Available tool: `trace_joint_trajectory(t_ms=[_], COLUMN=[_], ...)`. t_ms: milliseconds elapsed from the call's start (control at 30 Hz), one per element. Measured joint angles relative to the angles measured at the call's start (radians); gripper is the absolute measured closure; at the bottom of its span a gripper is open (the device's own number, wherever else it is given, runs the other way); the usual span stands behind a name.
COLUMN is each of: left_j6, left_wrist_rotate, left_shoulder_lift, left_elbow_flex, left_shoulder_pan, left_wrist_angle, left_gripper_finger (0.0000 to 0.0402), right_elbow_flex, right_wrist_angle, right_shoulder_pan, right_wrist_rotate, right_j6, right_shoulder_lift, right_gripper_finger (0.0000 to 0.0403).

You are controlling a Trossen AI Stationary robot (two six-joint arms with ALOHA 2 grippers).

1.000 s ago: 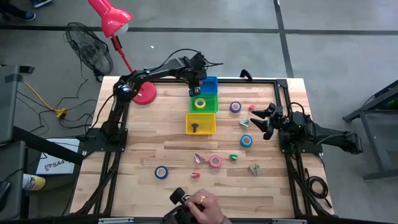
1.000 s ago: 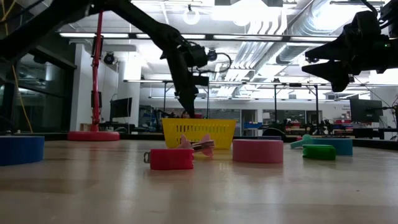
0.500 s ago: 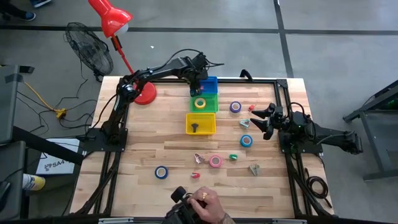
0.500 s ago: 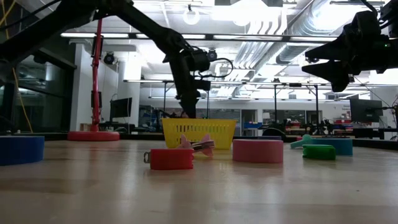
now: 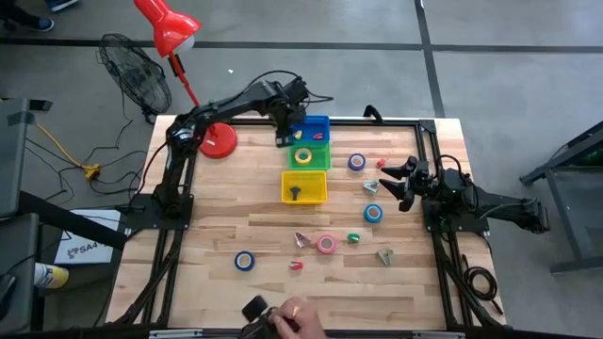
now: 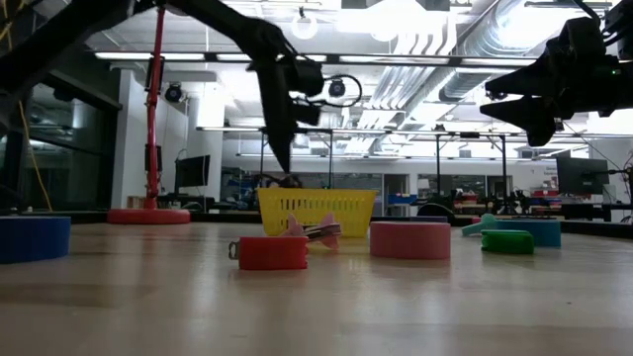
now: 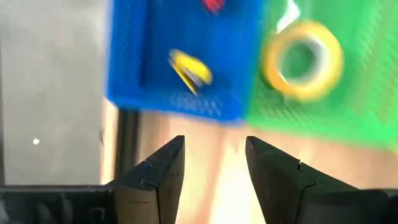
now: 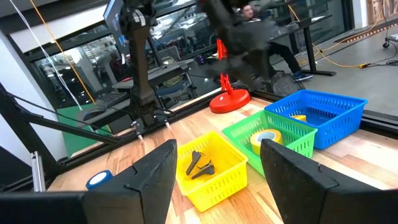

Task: Pick and place Stapler, Stapler remover, tape
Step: Put the bottom blue tape into the green bin

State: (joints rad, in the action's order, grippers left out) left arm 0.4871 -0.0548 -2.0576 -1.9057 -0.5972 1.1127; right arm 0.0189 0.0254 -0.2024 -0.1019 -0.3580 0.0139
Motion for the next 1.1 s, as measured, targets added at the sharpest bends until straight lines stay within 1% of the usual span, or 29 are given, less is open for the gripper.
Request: trace_joint_trajectory(t_ms=[167,300,433,633,800,967,1100], left_j6=[0.002,-0.062,-0.155,-0.336,-0.538,-0.738,-0.862], left_wrist_rotate=[-0.008,-0.004,-0.003,0.057,0.072,0.084,0.092], left_shoulder_lift=[0.127,0.236,0.357,0.543,0.67,0.731,0.733], left_elbow_flex=[0.103,0.236,0.406,0.656,0.814,0.908,0.943], left_shoulder_pan=[0.038,0.07,0.111,0.22,0.338,0.463,0.565], left_wrist_angle=[0.121,0.135,0.118,0.049,0.009,-0.006,-0.017], left_gripper_finger=[0.0235,0.0235,0.0235,0.0234,0.0234,0.0234,0.0234], right_elbow_flex=[0.0,0.0,0.0,0.0,0.0,0.0,0.0], right_wrist_angle=[0.0,-0.001,-0.001,-0.001,-0.001,-0.001,-0.001], right_shoulder_pan=[0.0,0.0,0.0,0.0,0.0,0.0,0.0], right_wrist_rotate=[0.0,0.0,0.004,0.004,0.004,0.003,0.003], right_j6=[0.0,0.0,0.0,0.0,0.0,0.0,0.0], right_shoulder_lift=[0.0,0.0,0.0,0.0,0.0,0.0,0.0], right_gripper_finger=[0.0181,0.018,0.018,0.018,0.018,0.018,0.018])
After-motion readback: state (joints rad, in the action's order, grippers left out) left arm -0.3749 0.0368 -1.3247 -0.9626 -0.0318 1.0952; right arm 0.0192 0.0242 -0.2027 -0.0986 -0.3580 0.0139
